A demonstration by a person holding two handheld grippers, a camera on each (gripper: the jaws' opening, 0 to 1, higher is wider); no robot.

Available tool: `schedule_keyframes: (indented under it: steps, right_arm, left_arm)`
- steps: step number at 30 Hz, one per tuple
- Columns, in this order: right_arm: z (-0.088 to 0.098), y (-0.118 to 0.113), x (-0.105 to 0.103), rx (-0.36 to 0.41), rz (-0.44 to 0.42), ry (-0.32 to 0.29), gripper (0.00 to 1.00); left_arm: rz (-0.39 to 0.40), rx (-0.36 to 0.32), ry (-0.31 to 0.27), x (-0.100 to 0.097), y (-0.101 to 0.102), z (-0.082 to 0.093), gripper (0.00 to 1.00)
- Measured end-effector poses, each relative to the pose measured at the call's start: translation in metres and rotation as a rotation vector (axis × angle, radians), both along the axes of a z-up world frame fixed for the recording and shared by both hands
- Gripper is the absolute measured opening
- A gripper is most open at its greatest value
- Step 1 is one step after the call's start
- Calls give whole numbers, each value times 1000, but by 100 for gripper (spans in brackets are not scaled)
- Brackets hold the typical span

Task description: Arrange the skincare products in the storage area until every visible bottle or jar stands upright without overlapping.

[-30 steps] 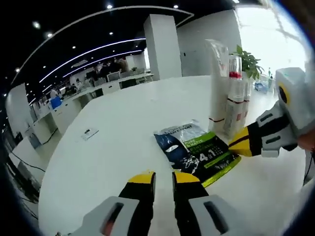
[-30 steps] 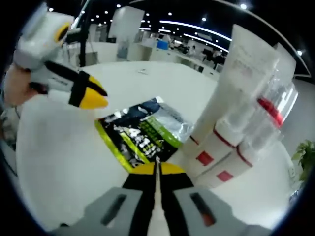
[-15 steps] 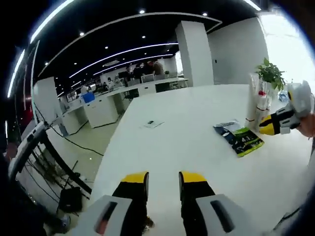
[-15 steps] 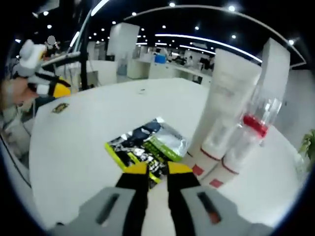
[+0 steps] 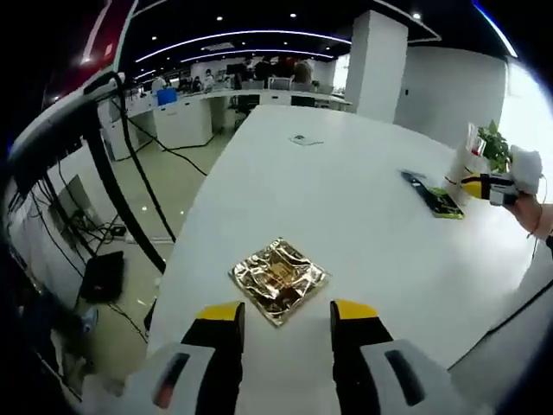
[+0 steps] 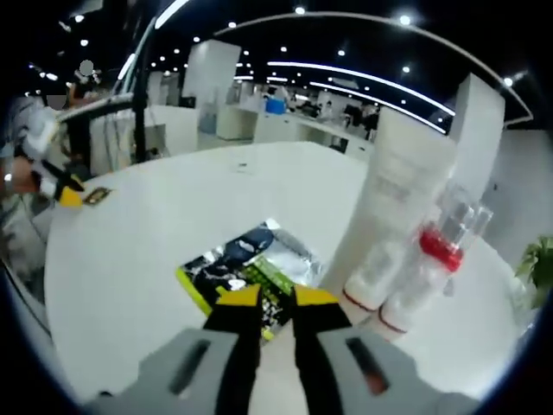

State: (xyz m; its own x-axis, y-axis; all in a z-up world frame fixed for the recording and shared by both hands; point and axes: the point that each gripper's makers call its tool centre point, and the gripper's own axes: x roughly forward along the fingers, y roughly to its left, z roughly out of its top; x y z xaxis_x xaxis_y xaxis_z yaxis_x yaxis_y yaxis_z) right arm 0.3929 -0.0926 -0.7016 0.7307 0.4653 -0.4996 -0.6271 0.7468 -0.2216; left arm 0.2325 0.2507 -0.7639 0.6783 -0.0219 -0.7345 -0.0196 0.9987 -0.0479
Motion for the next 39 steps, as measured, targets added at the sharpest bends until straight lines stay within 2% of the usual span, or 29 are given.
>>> schedule_keyframes:
  steps: [2, 6, 13, 18, 26, 31, 32, 35, 37, 39]
  right_arm:
    - [0, -1, -2, -5, 0, 0, 12]
    - [-2, -5, -5, -21, -9, 2, 11]
    - [-4, -9, -7, -15, -31, 15, 11]
    - [-2, -8, -7, -11, -41, 12, 11]
    - [0, -12, -10, -13, -65, 6, 11]
    - [-1, -18, -12, -15, -88, 8, 11]
    - [-1, -18, -12, -14, -91, 8, 11]
    - [0, -20, -12, -12, -102, 8, 11]
    - [1, -23, -11, -7, -111, 7, 11]
    - [2, -24, -10, -1, -120, 9, 11]
  left_arm:
    - [11, 10, -3, 0, 2, -1, 39]
    - [52, 24, 0, -3, 19, -3, 39]
    - [108, 52, -7, -7, 37, 4, 38]
    - [116, 68, 2, -3, 41, 8, 34]
    - [73, 109, -5, 25, 45, 13, 31]
    - [0, 113, 9, 48, 40, 13, 28]
    - [-30, 121, -4, 54, 38, 15, 28]
    - [-50, 140, -5, 64, 37, 14, 28]
    - [-14, 160, 10, 63, 43, 16, 26]
    - [59, 116, 16, 59, 47, 23, 25]
